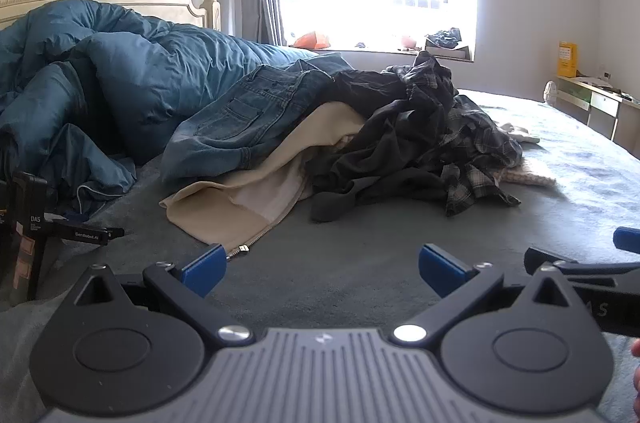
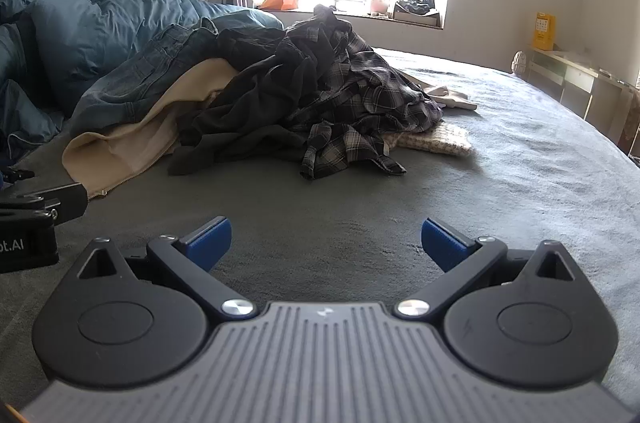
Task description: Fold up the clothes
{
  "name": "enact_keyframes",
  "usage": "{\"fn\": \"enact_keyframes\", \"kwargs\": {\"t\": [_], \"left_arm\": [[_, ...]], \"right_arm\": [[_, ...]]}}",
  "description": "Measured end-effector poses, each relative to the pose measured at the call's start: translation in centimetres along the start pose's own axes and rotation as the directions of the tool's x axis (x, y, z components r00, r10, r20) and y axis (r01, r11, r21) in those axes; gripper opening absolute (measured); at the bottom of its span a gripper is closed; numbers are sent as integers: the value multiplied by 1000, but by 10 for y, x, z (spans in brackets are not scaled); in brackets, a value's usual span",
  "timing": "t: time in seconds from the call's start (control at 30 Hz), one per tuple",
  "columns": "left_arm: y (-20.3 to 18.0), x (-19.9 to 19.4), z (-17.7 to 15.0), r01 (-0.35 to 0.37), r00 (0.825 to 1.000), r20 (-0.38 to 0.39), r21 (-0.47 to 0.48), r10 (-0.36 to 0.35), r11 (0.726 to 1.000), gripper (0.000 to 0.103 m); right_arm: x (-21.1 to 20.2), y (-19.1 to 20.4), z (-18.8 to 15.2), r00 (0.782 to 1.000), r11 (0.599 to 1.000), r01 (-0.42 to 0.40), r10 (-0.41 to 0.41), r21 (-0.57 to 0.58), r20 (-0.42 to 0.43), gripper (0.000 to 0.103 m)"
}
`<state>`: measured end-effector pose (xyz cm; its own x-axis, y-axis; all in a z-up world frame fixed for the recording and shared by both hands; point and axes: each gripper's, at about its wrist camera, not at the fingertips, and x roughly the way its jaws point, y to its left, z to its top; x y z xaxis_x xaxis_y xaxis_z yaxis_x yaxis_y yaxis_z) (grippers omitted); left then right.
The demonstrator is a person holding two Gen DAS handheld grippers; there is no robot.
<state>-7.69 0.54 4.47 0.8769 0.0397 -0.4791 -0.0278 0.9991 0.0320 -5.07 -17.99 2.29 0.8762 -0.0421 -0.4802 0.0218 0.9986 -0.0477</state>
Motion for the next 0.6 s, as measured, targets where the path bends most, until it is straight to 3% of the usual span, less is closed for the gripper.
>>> {"fn": "enact_keyframes", "kwargs": {"t": [0.43,0.6], "left_arm": [[-1,16,0,2,1000,-1,18,-2,1000,103],[-6,45,7,-4,999,40,59,2,998,103]], "right_arm": [[11,-5,-1,1000,1000,-5,5,-1,2,102],[22,-20,3,989,991,-136,137,-18,59,102]]}}
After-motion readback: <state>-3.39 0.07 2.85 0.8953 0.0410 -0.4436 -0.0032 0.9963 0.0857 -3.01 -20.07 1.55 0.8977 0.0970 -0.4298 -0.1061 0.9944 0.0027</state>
